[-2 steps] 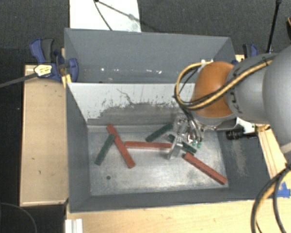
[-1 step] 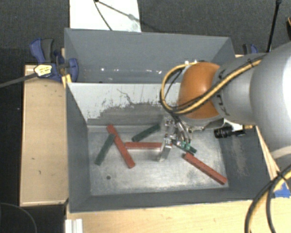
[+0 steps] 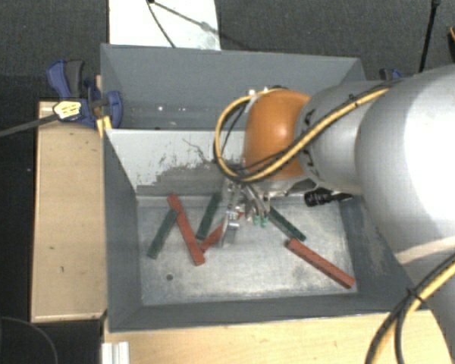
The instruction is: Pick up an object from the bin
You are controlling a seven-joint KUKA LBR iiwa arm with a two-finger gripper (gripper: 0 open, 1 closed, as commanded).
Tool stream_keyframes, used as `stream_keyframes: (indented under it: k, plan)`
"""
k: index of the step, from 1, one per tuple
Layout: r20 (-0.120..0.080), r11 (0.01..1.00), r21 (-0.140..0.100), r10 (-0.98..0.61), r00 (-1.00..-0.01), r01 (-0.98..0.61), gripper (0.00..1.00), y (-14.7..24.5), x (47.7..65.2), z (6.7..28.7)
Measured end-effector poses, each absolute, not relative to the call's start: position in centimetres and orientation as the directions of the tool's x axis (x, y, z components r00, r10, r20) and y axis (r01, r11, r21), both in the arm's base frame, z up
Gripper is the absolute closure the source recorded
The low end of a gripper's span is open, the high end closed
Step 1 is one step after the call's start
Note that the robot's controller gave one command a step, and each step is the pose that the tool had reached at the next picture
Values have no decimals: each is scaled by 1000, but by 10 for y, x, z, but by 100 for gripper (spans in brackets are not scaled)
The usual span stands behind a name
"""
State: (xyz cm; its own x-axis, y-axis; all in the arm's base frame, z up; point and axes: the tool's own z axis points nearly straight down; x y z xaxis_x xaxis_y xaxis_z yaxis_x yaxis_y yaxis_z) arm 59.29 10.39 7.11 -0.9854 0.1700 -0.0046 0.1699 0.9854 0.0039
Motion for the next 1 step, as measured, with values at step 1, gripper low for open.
stream_keyframes:
  k: [1]
  plan:
    - [3, 960, 0, 280, -960, 280, 0, 94, 583, 70]
